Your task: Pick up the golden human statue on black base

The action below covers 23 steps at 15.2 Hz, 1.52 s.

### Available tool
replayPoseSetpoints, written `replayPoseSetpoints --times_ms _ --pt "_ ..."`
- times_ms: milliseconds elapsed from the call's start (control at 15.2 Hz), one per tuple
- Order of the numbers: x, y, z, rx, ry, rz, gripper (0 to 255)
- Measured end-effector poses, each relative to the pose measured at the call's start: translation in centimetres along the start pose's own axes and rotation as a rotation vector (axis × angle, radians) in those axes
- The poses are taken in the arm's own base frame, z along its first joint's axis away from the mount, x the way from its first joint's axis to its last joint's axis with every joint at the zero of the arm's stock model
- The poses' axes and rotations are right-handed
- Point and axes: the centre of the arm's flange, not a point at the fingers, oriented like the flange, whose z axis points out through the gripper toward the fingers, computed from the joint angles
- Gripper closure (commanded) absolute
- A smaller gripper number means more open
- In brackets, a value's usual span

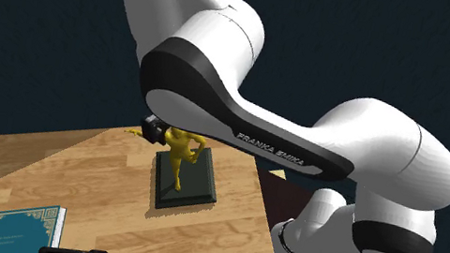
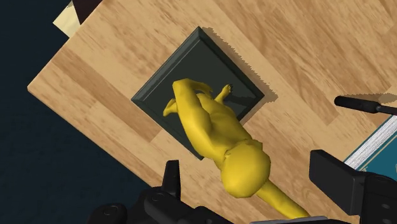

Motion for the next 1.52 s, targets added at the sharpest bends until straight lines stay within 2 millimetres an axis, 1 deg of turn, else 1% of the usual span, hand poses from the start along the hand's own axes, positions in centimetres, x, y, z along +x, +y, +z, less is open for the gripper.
replayPoseSetpoints --times_ms 66,792,990,1518 --pt "0.1 0.1 0.2 0.0 0.0 0.0 255" --pt "0.2 0.1 0.1 0.0 0.001 0.0 255" --pt "0.1 -0.1 -1.1 0.0 0.0 0.0 255" --pt "0.1 -0.2 -5.4 0.0 0.0 0.0 255"
